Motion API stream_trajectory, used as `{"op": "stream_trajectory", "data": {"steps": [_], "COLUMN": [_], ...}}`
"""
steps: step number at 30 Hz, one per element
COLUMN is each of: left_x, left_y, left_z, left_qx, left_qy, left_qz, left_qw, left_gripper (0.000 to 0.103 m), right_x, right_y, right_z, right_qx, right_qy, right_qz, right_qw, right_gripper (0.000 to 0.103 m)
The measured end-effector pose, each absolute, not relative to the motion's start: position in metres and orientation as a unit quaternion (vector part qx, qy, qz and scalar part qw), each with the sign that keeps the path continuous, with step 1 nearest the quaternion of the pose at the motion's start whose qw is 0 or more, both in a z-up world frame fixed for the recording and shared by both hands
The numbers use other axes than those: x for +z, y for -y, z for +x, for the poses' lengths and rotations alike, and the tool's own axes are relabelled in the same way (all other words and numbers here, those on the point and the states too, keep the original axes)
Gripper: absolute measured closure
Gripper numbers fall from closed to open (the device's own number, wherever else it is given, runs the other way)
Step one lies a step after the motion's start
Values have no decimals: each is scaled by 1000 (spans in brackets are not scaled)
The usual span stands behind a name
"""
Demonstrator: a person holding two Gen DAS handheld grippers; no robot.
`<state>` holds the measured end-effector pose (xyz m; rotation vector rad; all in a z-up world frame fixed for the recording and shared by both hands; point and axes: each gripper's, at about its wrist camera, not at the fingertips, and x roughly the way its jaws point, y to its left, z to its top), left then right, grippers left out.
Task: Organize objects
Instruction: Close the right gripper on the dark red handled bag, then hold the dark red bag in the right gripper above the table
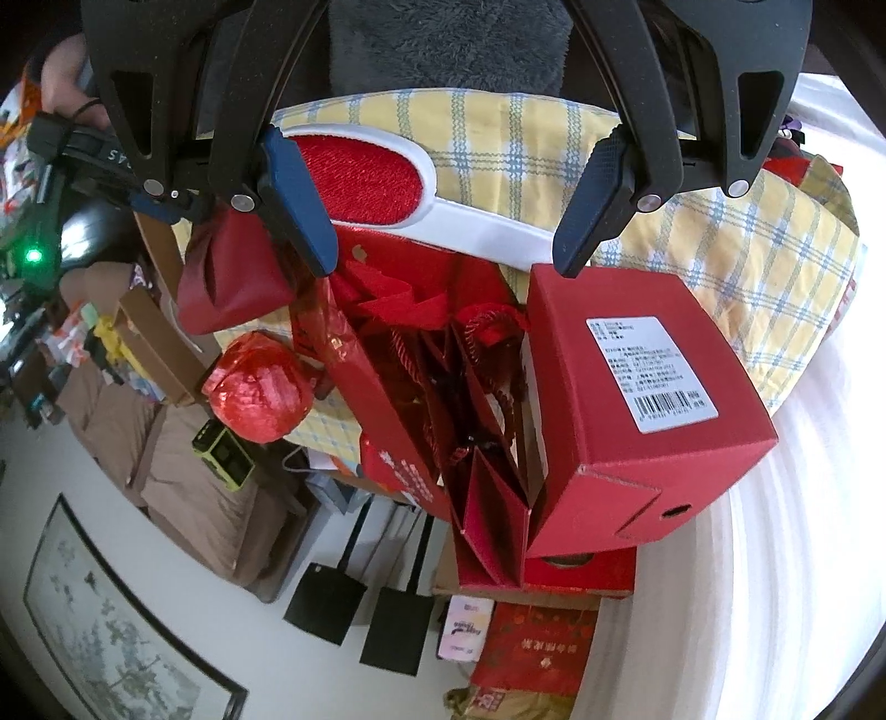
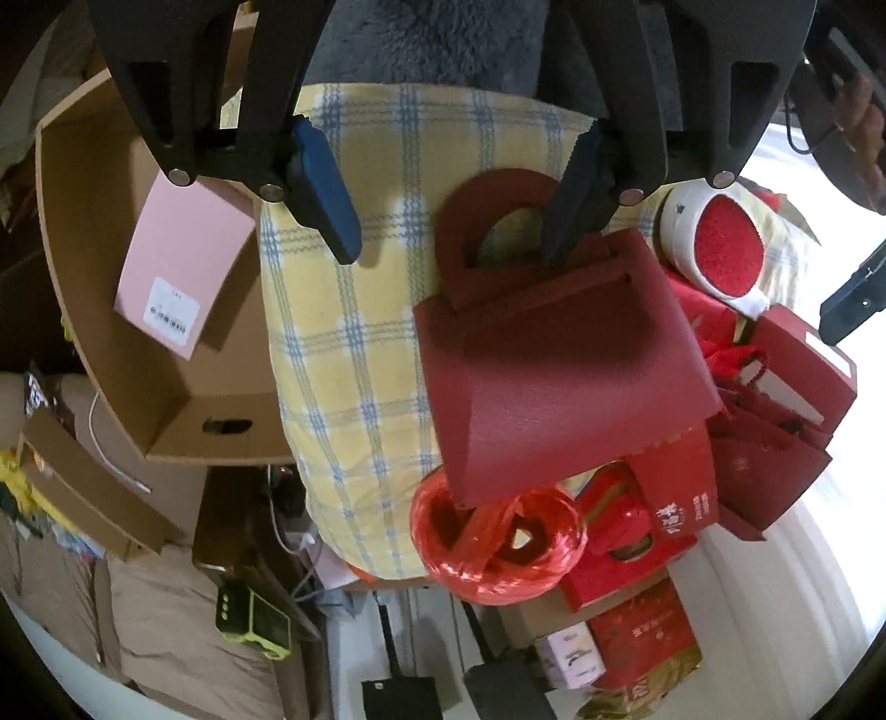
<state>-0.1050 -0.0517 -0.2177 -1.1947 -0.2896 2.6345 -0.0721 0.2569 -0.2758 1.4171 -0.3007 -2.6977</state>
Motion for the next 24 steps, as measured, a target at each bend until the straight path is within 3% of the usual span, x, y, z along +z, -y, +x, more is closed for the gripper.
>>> {"op": "stream_trajectory", "data": {"steps": [5, 12, 19, 21, 22, 24], "left_x": [-221, -221, -222, -221, -220, -218], "left_y": [51, 56, 52, 51, 51, 51], "left_z": [-106, -108, -108, -107, -107, -106], "left_qx": [898, 899, 898, 898, 899, 900], "left_qy": [99, 97, 87, 86, 86, 86], "left_qz": [-412, -412, -417, -416, -415, -412], "left_qw": [120, 109, 112, 114, 115, 114], "left_gripper": [26, 26, 26, 26, 26, 26], "right_x": [-278, -277, -283, -284, -284, -282], "right_y": [-259, -264, -253, -247, -246, -248], "right_z": [-67, -68, -81, -81, -81, -78], "right_qx": [-877, -881, -897, -900, -900, -902], "right_qy": [89, 103, 80, 57, 57, 62], "right_qz": [471, 459, 435, 432, 431, 427], "right_qw": [42, 45, 27, 21, 25, 23], "right_gripper": [52, 61, 61, 69, 82, 87]}}
